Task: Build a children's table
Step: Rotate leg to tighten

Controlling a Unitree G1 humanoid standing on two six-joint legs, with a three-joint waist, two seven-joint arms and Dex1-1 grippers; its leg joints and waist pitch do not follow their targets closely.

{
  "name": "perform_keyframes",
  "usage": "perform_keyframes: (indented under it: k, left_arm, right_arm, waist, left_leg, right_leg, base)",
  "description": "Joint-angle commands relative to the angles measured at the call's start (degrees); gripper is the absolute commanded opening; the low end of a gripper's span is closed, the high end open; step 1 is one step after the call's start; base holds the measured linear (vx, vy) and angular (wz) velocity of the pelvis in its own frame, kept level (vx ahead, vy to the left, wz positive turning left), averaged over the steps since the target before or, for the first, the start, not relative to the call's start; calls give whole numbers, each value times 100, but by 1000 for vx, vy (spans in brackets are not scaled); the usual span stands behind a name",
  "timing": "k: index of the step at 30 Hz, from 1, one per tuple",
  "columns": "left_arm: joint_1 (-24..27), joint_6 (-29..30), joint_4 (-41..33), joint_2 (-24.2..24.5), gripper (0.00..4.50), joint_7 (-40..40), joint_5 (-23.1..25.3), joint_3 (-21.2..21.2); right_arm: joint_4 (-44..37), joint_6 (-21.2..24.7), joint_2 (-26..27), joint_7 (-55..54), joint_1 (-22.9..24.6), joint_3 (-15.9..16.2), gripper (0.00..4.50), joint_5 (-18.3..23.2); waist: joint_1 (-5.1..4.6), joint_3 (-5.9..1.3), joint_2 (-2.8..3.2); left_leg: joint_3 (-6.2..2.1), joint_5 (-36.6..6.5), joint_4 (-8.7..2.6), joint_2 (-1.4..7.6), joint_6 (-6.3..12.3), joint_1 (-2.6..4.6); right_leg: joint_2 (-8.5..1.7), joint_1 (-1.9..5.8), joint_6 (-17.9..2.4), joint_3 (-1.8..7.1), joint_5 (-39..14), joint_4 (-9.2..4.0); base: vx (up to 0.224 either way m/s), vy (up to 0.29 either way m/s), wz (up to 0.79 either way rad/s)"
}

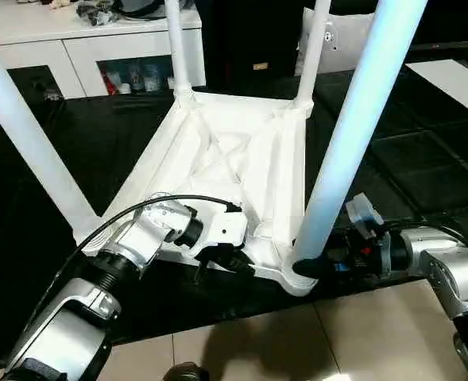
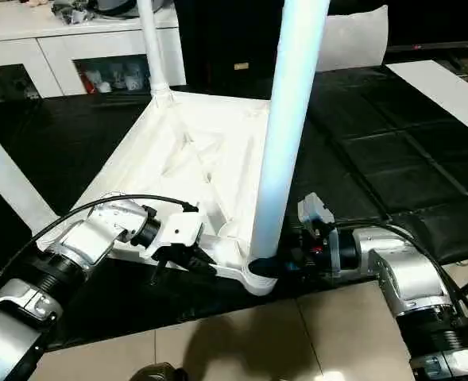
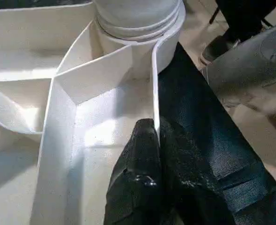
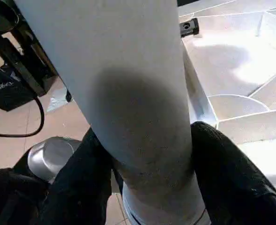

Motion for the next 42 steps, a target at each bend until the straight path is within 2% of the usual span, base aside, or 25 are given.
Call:
perform_keyframes:
  k: [1,5,6,8,9,10,11,12,13,14,18,19,20,21,23,24,25,27,29,31,32,34,37,40,42]
  left_arm:
    - [27,87,-208,-65,0,75,-96,45]
    - [124,397,-359,-83,0,285,-181,194]
    - [124,397,-359,-83,0,285,-181,194]
    - [168,860,-465,-228,0,865,-163,411]
    - [168,860,-465,-228,0,865,-163,411]
    - [163,994,-475,-291,0,1052,-154,470]
    - [121,1325,-463,-504,0,1574,-127,621]
    - [121,1325,-463,-504,0,1574,-127,621]
    - [67,1513,-417,-665,0,1901,-115,709]
    - [-54,1799,-305,-976,0,2439,-104,856]
    - [-220,2088,-135,-1339,0,3046,-130,1023]
    - [-284,2176,-57,-1490,0,3306,-119,1075]
    - [-301,2225,-30,-1564,0,3451,-75,1080]
    - [-307,2241,-21,-1589,0,3499,-61,1081]
    - [-303,2241,-12,-1646,0,3610,26,1044]
    - [-303,2241,-12,-1646,0,3610,26,1044]
    - [-290,2218,-19,-1649,0,3617,73,1009]
    - [-261,2050,-24,-1573,0,3555,184,904]
    - [-229,1888,-36,-1447,0,3453,208,862]
    - [-200,1801,-46,-1375,0,3367,200,835]
    - [-170,1705,-45,-1271,0,3252,215,790]
    - [-130,1558,-7,-1083,0,3035,227,708]
    - [-125,1350,86,-923,0,2803,260,645]
    - [-95,916,127,-694,0,2249,238,534]
    - [-75,531,136,-471,0,1733,262,322]
  right_arm:
    - [-65,171,10,120,-29,25,214,203]
    - [-133,157,242,-300,60,-146,214,254]
    - [-133,157,242,-300,60,-146,213,254]
    - [-89,80,719,-1497,88,-335,213,-46]
    - [-89,80,719,-1497,88,-335,213,-46]
    - [-49,73,864,-1855,69,-388,213,-136]
    - [76,86,1201,-2724,-13,-479,211,-397]
    - [76,86,1201,-2724,-13,-479,210,-397]
    - [153,131,1384,-3189,-78,-528,210,-527]
    - [304,351,1682,-3967,-217,-664,206,-674]
    - [605,439,2008,-4833,-430,-842,205,-792]
    - [783,378,2172,-5236,-544,-922,205,-847]
    - [895,210,2259,-5444,-607,-925,205,-953]
    - [932,154,2288,-5513,-628,-927,205,-988]
    - [1031,-81,2406,-5697,-688,-956,205,-1077]
    - [1031,-81,2406,-5697,-688,-956,257,-1077]
    - [1022,-191,2465,-5699,-694,-984,270,-1069]
    - [866,-316,2508,-5519,-634,-1027,272,-985]
    - [724,-363,2396,-5278,-553,-1020,310,-894]
    - [668,-433,2319,-5098,-513,-1019,320,-826]
    - [587,-464,2194,-4857,-456,-1013,320,-752]
    - [443,-512,1892,-4308,-330,-944,354,-638]
    - [343,-584,1525,-3717,-176,-841,354,-596]
    - [218,-658,1063,-3049,-18,-737,397,-616]
    - [191,-901,723,-2588,33,-608,402,-736]
  waist:
    - [-29,-418,-166]
    - [-34,-402,-207]
    - [-38,-397,-198]
    - [-86,-384,-137]
    - [-118,-371,-163]
    - [-165,-378,-113]
    - [-246,-365,-88]
    - [-246,-365,-88]
    - [-378,-355,-128]
    - [-438,-363,-150]
    - [-532,-380,-160]
    - [-548,-405,-153]
    - [-548,-406,-81]
    - [-566,-411,-106]
    - [-555,-428,-72]
    - [-561,-427,-78]
    - [-549,-432,-55]
    - [-553,-440,-144]
    - [-512,-433,-118]
    - [-491,-436,-107]
    - [-483,-433,-83]
    - [-453,-427,-93]
    - [-407,-411,-114]
    - [-350,-406,-112]
    - [-306,-409,-70]
  left_leg:
    - [-137,-1062,-377,370,392,127]
    - [-139,-1112,-387,370,360,119]
    - [-145,-1148,-392,366,346,116]
    - [-157,-1320,-419,367,196,129]
    - [-165,-1387,-434,347,153,119]
    - [-196,-1514,-450,327,67,123]
    - [-200,-1644,-460,327,-24,136]
    - [-200,-1644,-460,327,-24,136]
    - [-205,-1764,-468,299,-99,113]
    - [-203,-1706,-457,279,-106,111]
    - [-177,-1619,-406,244,31,118]
    - [-169,-1391,-391,248,145,89]
    - [-172,-1321,-391,244,178,89]
    - [-156,-1316,-384,246,189,86]
    - [-155,-1222,-381,255,248,88]
    - [-152,-1212,-380,255,263,84]
    - [-154,-1177,-376,251,297,90]
    - [-144,-1100,-374,257,390,71]
    - [-150,-1041,-377,269,446,78]
    - [-151,-1036,-373,275,457,85]
    - [-152,-1088,-378,278,467,89]
    - [-149,-1141,-380,287,468,92]
    - [-149,-1257,-390,298,424,107]
    - [-150,-1299,-390,304,421,107]
    - [-155,-1334,-397,316,381,122]
  right_leg:
    - [-402,248,-1166,240,-1755,-395]
    - [-410,242,-1104,241,-1940,-410]
    - [-410,236,-1081,238,-2012,-417]
    - [-404,211,-1051,246,-2142,-425]
    - [-394,219,-1020,232,-2229,-453]
    - [-403,248,-944,214,-2411,-464]
    - [-388,223,-914,216,-2487,-483]
    - [-388,223,-914,216,-2487,-483]
    - [-372,250,-887,202,-2572,-503]
    - [-366,245,-882,194,-2593,-507]
    - [-358,235,-876,198,-2573,-559]
    - [-352,252,-952,209,-2194,-525]
    - [-338,249,-1016,204,-2013,-507]
    - [-334,244,-1035,205,-1941,-517]
    - [-323,264,-1138,207,-1579,-482]
    - [-318,265,-1161,208,-1497,-478]
    - [-319,285,-1192,204,-1399,-465]
    - [-320,302,-1224,205,-1269,-455]
    - [-327,309,-1227,203,-1269,-446]
    - [-336,310,-1222,208,-1256,-438]
    - [-329,300,-1214,207,-1271,-445]
    - [-336,307,-1213,210,-1316,-445]
    - [-343,294,-1164,214,-1547,-466]
    - [-357,300,-1089,221,-1710,-486]
    - [-354,270,-1087,221,-1717,-477]
  base:
    - [0,0,0]
    - [0,0,0]
    - [0,0,0]
    - [0,0,0]
    - [0,0,0]
    - [0,0,0]
    - [0,0,0]
    - [0,0,0]
    - [0,0,0]
    - [0,0,0]
    - [0,0,0]
    - [0,0,0]
    - [0,0,0]
    - [0,0,0]
    - [0,0,0]
    - [0,0,0]
    - [0,0,0]
    - [0,0,0]
    - [0,0,0]
    - [0,0,0]
    - [0,0,0]
    - [0,0,0]
    - [0,0,0]
    - [0,0,0]
    - [0,0,0]
